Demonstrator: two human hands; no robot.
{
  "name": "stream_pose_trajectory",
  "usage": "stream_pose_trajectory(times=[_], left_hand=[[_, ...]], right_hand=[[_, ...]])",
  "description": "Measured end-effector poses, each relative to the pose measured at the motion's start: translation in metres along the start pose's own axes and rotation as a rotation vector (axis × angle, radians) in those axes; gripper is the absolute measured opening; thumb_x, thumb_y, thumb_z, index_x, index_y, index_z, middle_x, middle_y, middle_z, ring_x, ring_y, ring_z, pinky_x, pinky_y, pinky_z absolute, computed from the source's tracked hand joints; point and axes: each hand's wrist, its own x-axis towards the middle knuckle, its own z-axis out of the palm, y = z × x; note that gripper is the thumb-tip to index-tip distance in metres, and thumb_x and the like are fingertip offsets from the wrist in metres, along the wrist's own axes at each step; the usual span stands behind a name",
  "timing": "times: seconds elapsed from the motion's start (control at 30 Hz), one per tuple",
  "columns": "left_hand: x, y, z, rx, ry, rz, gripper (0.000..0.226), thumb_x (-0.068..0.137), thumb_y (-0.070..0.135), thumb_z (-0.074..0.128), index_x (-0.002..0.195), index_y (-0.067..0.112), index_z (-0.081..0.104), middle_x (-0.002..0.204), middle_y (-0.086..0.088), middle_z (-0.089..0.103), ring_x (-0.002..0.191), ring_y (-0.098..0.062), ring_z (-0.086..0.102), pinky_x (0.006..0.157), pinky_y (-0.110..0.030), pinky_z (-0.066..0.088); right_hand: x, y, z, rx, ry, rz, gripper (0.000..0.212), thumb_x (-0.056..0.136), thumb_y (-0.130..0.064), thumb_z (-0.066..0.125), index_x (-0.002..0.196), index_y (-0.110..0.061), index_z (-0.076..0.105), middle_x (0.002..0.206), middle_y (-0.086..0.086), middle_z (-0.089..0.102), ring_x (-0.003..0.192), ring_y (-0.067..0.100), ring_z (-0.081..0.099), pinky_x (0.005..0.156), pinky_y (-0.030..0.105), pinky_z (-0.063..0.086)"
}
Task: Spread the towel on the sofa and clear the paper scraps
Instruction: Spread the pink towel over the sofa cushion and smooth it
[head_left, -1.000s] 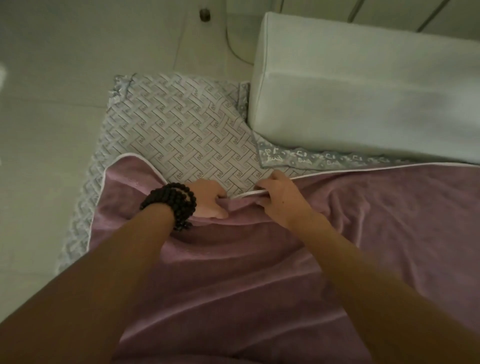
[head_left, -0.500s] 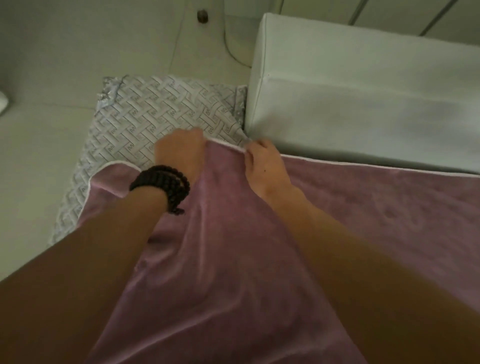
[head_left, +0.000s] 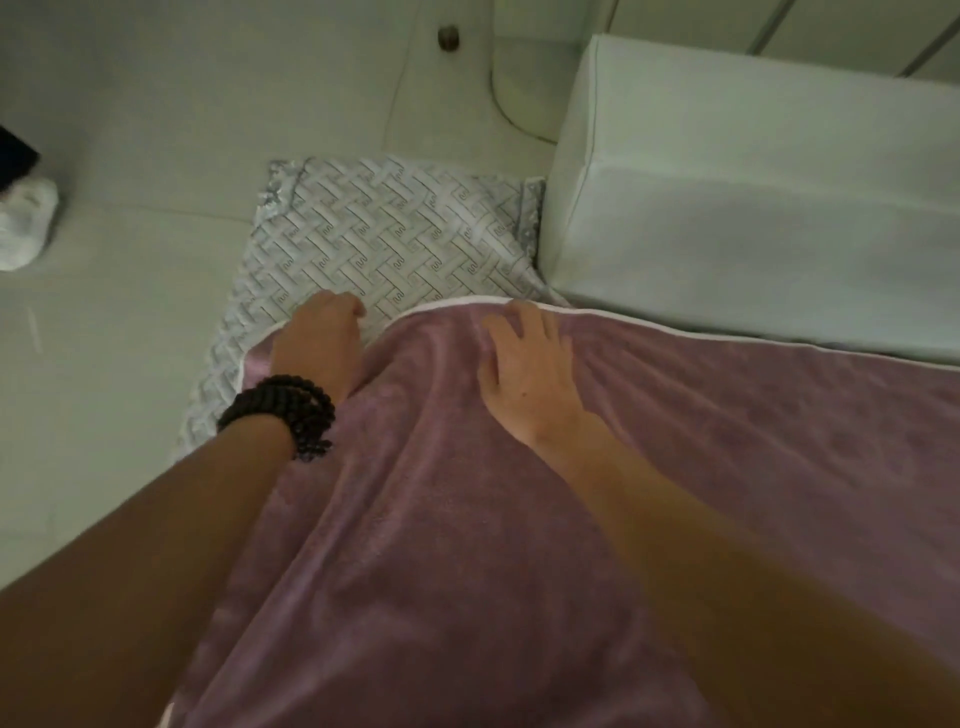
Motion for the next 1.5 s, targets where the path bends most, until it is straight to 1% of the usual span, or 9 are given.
stream_pose_trajectory(times=[0.3, 0.43, 0.57, 0.67, 0.77, 0.9, 1.07, 1.3, 1.5], left_hand=[[0.011, -0.083, -0.007, 0.120, -0.364, 0.042, 0.027, 0.091, 0.031, 0.055, 0.117, 0.034, 0.050, 0.110, -0.007, 0.059, 0.086, -0.026, 0.062, 0.075, -0.039, 0.055], [0.033, -0.087, -0.018, 0.087, -0.205, 0.002, 0.007, 0.091, 0.026, 0.048, 0.088, 0.020, 0.046, 0.072, -0.007, 0.057, 0.057, -0.022, 0.051, 0.054, -0.030, 0.042], [0.059, -0.103, -0.044, 0.039, 0.117, -0.059, 0.005, 0.093, 0.014, 0.047, 0.094, 0.011, 0.043, 0.061, -0.008, 0.043, 0.051, -0.026, 0.046, 0.049, -0.035, 0.040], [0.070, -0.111, -0.044, 0.051, 0.146, -0.076, 0.009, 0.093, 0.008, 0.048, 0.101, 0.007, 0.045, 0.071, -0.016, 0.050, 0.061, -0.034, 0.053, 0.055, -0.042, 0.047], [0.064, -0.106, -0.025, -0.136, -0.068, -0.005, 0.046, 0.089, 0.007, 0.053, 0.132, 0.014, 0.036, 0.101, -0.021, 0.063, 0.092, -0.041, 0.064, 0.079, -0.049, 0.055], [0.043, -0.110, 0.019, 0.116, -0.234, 0.078, 0.076, 0.087, 0.063, 0.039, 0.151, 0.035, 0.008, 0.159, -0.020, 0.009, 0.145, -0.040, 0.014, 0.113, -0.057, 0.022], [0.037, -0.133, 0.044, 0.201, -0.275, 0.051, 0.083, 0.067, 0.090, -0.001, 0.141, 0.056, -0.016, 0.160, -0.002, -0.025, 0.148, -0.031, -0.015, 0.115, -0.062, 0.006], [0.035, -0.130, 0.015, 0.200, -0.340, 0.082, 0.076, 0.077, 0.082, 0.008, 0.145, 0.053, -0.010, 0.163, -0.004, -0.012, 0.150, -0.026, -0.006, 0.115, -0.063, 0.003], [-0.105, -0.145, 0.028, 0.247, -0.286, 0.349, 0.075, 0.087, 0.071, 0.010, 0.152, 0.037, -0.007, 0.163, -0.005, -0.015, 0.149, -0.025, -0.014, 0.118, -0.053, -0.001]], right_hand=[[0.047, -0.117, 0.028, 0.228, -0.304, -0.163, 0.016, 0.096, -0.014, 0.056, 0.107, -0.013, 0.067, 0.111, 0.006, 0.055, 0.094, 0.022, 0.059, 0.086, 0.041, 0.054], [0.055, -0.131, 0.027, 0.041, -0.443, -0.111, 0.022, 0.096, -0.024, 0.058, 0.115, -0.015, 0.062, 0.115, 0.007, 0.055, 0.103, 0.026, 0.061, 0.090, 0.043, 0.053], [0.085, -0.146, 0.026, 0.115, -0.226, -0.036, 0.047, 0.092, -0.008, 0.059, 0.137, -0.013, 0.046, 0.141, 0.016, 0.043, 0.118, 0.032, 0.057, 0.094, 0.040, 0.052], [0.089, -0.150, 0.038, 0.122, -0.249, -0.036, 0.079, 0.092, -0.016, 0.060, 0.153, -0.029, 0.012, 0.163, 0.018, -0.009, 0.143, 0.039, 0.031, 0.114, 0.053, 0.033], [0.065, -0.129, 0.062, -0.084, -0.161, -0.105, 0.071, 0.093, -0.033, 0.057, 0.151, -0.031, 0.016, 0.162, 0.022, 0.000, 0.146, 0.040, 0.022, 0.116, 0.062, 0.021], [0.052, -0.092, 0.088, -0.150, -0.202, -0.027, 0.064, 0.094, -0.065, 0.022, 0.152, -0.039, 0.013, 0.166, 0.007, -0.001, 0.153, 0.030, -0.003, 0.116, 0.069, 0.005], [0.062, -0.076, 0.100, -0.126, -0.221, 0.006, 0.072, 0.081, -0.084, 0.014, 0.146, -0.057, -0.001, 0.164, -0.006, -0.019, 0.149, 0.028, -0.025, 0.110, 0.068, -0.016], [0.063, -0.084, 0.091, -0.188, -0.335, 0.065, 0.072, 0.085, -0.078, 0.008, 0.149, -0.050, -0.009, 0.162, 0.000, -0.027, 0.147, 0.031, -0.029, 0.112, 0.071, -0.013], [-0.041, -0.125, 0.108, -0.149, -0.178, 0.039, 0.064, 0.098, -0.056, 0.012, 0.156, -0.030, 0.004, 0.166, 0.009, -0.003, 0.152, 0.034, -0.007, 0.118, 0.065, -0.001]])
